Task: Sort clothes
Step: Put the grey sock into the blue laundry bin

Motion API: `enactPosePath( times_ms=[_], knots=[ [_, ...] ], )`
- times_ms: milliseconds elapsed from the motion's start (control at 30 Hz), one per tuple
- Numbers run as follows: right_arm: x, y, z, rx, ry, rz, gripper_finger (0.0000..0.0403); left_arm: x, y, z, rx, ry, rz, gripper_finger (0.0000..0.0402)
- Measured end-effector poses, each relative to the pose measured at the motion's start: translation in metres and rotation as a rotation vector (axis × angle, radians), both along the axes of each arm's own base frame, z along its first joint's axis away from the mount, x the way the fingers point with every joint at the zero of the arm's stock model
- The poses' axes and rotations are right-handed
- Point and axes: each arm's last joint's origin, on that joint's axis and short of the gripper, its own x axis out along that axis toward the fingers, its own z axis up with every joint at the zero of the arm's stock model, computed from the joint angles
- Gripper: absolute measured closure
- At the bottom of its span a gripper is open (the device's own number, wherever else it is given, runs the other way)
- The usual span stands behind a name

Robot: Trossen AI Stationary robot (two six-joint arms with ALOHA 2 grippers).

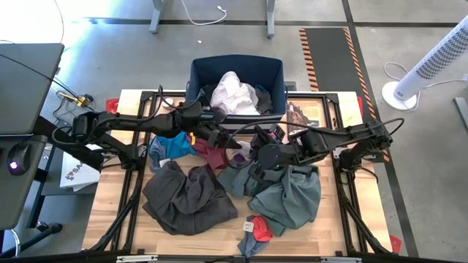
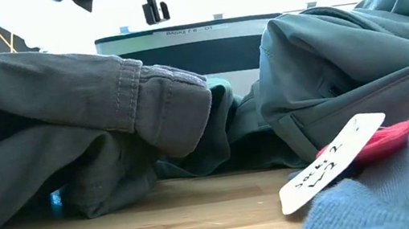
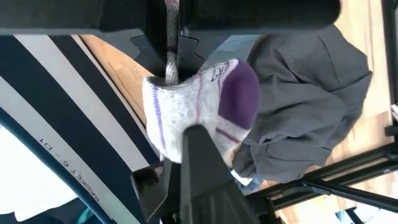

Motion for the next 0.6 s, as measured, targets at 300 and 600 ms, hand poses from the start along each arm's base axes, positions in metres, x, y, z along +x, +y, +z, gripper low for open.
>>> enactPosePath(
  times_ms=[300,600],
  knots=[
    [0.0002,0.0006,0.0,0.018,0.0,0.01,0.0395,0.0003,0.0001,0.0043,0.016,-0.05,0.0,0.0397],
    [-0.0013,0.0004,0.001,0.054,-0.009,-0.014,0.0313,0.0005,0.0006,0.006,0.019,-0.067,0.015,0.0399]
  ],
)
